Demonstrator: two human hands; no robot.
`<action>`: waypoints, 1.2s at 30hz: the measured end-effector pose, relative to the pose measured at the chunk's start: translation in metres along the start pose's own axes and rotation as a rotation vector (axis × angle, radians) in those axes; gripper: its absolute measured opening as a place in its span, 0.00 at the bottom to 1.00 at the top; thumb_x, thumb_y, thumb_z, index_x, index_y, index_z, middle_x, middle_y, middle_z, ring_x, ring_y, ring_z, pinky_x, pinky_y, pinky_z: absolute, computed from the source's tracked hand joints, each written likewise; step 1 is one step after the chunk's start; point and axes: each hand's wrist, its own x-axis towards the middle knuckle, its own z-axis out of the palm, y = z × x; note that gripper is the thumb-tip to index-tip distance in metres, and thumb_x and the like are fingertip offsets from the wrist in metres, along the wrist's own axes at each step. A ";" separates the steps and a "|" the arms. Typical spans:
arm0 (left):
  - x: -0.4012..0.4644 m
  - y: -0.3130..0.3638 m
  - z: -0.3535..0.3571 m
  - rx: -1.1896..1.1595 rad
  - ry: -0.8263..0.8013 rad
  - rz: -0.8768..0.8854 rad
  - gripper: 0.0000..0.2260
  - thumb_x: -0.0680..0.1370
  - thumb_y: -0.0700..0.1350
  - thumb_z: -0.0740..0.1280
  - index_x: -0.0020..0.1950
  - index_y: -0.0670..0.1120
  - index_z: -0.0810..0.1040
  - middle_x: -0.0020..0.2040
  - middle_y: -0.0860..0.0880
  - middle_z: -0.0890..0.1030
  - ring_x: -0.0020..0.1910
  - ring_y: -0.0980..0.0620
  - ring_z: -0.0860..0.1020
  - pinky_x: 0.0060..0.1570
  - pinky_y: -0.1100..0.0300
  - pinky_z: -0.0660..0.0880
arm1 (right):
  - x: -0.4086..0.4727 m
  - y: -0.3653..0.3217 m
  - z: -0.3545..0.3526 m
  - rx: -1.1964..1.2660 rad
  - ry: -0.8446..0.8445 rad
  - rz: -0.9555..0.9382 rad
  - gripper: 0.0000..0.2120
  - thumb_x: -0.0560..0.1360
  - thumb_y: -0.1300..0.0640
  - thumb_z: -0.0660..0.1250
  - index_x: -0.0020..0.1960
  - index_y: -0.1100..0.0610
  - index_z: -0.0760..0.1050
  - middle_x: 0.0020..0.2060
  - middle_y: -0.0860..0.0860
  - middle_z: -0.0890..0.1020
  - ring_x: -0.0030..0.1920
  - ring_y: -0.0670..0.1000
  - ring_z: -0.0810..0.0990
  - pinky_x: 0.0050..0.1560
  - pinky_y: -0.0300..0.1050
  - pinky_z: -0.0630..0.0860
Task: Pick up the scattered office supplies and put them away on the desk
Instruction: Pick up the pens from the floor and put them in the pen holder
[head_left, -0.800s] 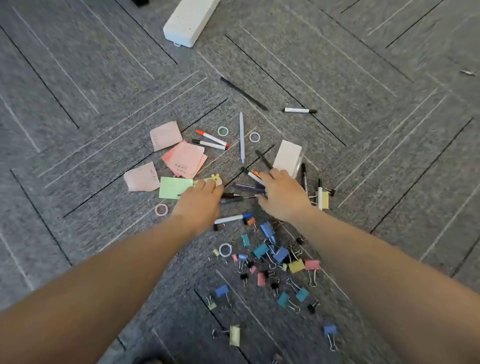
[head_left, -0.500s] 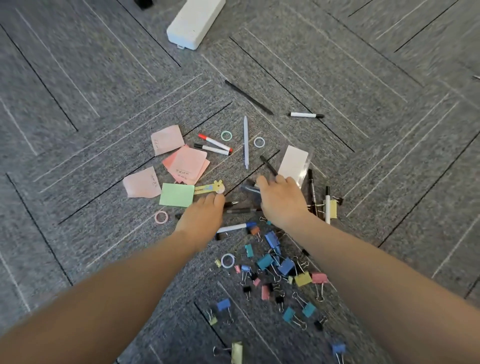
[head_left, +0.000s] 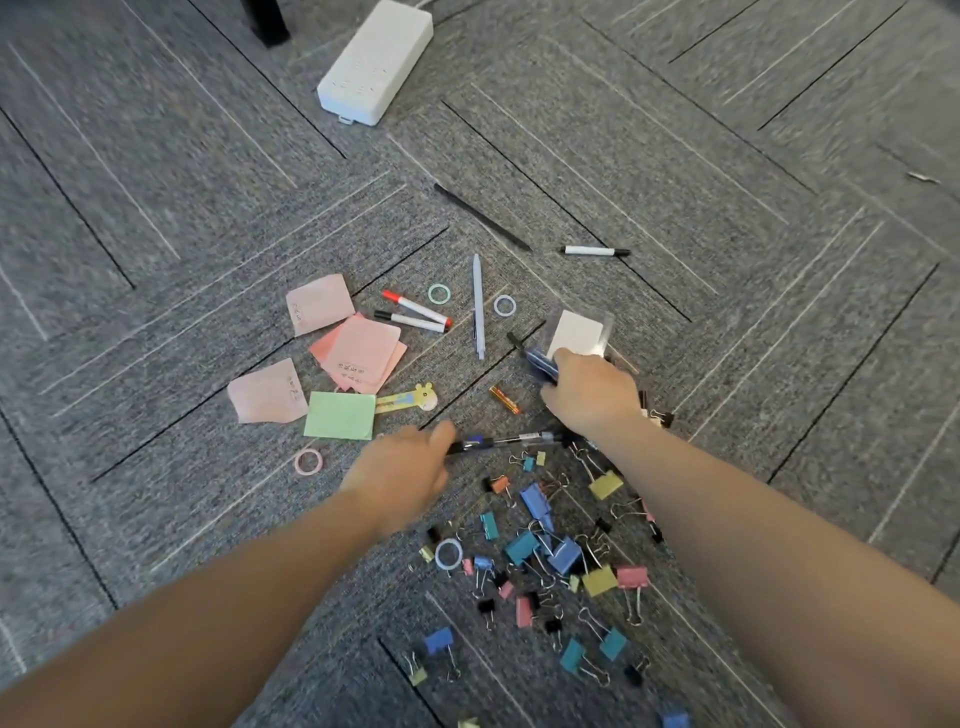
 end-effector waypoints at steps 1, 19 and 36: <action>0.000 -0.002 -0.003 -0.010 0.029 0.003 0.05 0.80 0.46 0.55 0.55 0.47 0.64 0.39 0.52 0.71 0.33 0.54 0.70 0.29 0.62 0.69 | 0.002 -0.004 0.001 0.007 -0.021 0.012 0.10 0.76 0.49 0.62 0.50 0.56 0.69 0.37 0.53 0.77 0.38 0.57 0.77 0.36 0.46 0.70; 0.033 0.007 -0.007 0.008 -0.110 0.004 0.08 0.77 0.52 0.62 0.50 0.49 0.66 0.42 0.50 0.72 0.39 0.50 0.74 0.37 0.56 0.73 | -0.036 0.035 0.004 0.048 -0.145 -0.029 0.11 0.72 0.47 0.65 0.45 0.55 0.71 0.35 0.50 0.77 0.36 0.53 0.78 0.33 0.45 0.72; 0.094 0.006 -0.047 -0.232 0.257 -0.448 0.14 0.81 0.52 0.56 0.58 0.42 0.70 0.49 0.38 0.80 0.48 0.37 0.78 0.40 0.51 0.69 | -0.019 0.076 -0.017 0.518 -0.051 0.412 0.15 0.75 0.45 0.67 0.40 0.55 0.68 0.28 0.50 0.72 0.27 0.50 0.70 0.28 0.42 0.68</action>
